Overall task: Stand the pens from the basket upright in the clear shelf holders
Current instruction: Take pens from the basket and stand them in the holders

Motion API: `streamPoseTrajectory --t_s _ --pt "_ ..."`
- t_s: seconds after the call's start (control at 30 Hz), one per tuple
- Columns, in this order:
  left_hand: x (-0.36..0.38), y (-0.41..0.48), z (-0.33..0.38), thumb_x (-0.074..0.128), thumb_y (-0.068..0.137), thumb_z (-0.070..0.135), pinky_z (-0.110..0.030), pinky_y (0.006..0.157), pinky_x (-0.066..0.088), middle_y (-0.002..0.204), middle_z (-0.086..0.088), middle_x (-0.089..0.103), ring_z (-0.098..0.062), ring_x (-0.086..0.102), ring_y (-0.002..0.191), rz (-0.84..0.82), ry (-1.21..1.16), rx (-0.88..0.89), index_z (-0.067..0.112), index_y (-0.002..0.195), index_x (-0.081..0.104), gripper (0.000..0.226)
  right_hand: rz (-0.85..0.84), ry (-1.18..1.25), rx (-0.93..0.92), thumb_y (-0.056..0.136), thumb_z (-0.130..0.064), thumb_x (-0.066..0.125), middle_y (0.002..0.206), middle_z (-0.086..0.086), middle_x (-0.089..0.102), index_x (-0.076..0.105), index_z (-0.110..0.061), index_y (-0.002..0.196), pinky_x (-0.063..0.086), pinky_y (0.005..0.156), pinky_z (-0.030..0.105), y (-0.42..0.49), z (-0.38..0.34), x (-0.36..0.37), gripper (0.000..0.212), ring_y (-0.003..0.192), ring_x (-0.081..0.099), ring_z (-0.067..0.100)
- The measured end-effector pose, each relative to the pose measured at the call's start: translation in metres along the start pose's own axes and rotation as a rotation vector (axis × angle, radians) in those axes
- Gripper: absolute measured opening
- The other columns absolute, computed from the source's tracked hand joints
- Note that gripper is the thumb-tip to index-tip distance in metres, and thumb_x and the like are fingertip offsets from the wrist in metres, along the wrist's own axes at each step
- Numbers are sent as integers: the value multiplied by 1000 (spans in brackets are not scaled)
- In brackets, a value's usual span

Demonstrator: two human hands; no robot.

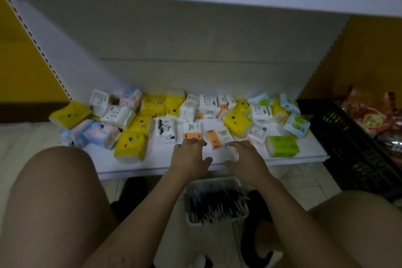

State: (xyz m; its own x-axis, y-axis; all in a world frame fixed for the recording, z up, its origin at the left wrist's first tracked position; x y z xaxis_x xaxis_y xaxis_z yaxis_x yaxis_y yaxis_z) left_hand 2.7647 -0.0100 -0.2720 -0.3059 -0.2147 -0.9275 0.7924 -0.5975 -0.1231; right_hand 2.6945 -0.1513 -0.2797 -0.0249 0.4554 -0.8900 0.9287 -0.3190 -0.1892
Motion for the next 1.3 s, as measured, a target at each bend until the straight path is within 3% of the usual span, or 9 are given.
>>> streamPoseTrajectory --t_s 0.13,0.3,0.43,0.53,0.67,0.83,0.97,1.07,1.3 --pt "70 -12 -28 59 86 46 -38 91 48 120 -5 61 -27 56 112 -166 -119 -103 22 121 59 42 -146 34 60 92 -33 59 140 7 42 45 -18 140 44 97 37 -2 34 50 52 125 45 28" --pt "142 -22 -34 55 89 40 -34 83 53 109 -7 65 -27 61 100 -401 -134 -138 20 115 59 33 -274 95 159 88 -37 55 106 4 59 59 -17 106 43 76 28 1 75 103 27 96 58 22" --pt "192 -26 -42 54 91 38 -35 80 49 110 -8 63 -26 59 100 -526 -167 -197 17 117 58 34 -474 76 249 99 -25 50 137 13 48 44 -9 139 40 94 30 -21 111 151 43 122 49 30" --pt "226 -26 -46 52 94 35 -36 83 49 111 -8 65 -25 60 97 -602 -237 -227 15 115 62 31 -599 66 299 101 -17 46 119 18 54 55 -5 121 38 84 26 -30 134 181 25 118 51 34" --pt "268 -33 -47 51 96 24 -29 76 44 116 -12 63 -25 59 97 -680 -304 -320 7 117 60 29 -642 56 401 97 -21 52 127 16 58 57 -3 126 44 98 34 -30 159 196 34 119 54 32" --pt "289 -51 -63 52 93 19 -34 84 45 128 -17 45 -32 51 113 -501 -409 -578 3 130 40 42 -631 117 462 94 -10 51 105 33 61 60 18 95 48 85 41 -10 172 201 30 102 59 43" --pt "306 -63 -84 64 89 31 -38 87 51 130 -21 49 -35 56 113 -468 -596 -823 -2 138 27 70 -604 161 413 97 -9 48 60 10 42 45 -4 58 42 69 29 0 151 215 39 57 42 16" --pt "322 -68 -89 71 84 30 -47 87 54 120 -20 55 -34 60 106 -502 -784 -976 4 117 36 55 -613 202 392 98 -13 48 56 2 33 36 -14 56 31 51 21 -2 131 236 44 52 32 11" --pt "331 -69 -76 68 87 8 -34 59 56 92 -16 58 -23 62 71 -449 -1143 -1191 10 105 38 36 -494 256 369 98 -20 50 100 13 66 64 -4 101 48 74 32 -8 117 259 21 91 60 28"
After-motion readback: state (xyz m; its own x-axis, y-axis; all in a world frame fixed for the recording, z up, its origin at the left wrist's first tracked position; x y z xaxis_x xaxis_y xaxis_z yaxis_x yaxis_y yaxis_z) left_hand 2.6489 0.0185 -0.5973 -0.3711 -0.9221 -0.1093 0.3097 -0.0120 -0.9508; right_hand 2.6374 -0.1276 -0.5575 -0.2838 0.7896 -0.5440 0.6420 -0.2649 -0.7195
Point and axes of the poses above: each hand's wrist, its own y-axis towards the middle knuckle, its own x-axis out of the palm, z = x × y, the point moved 8 cm from there along y, towards the middle knuckle
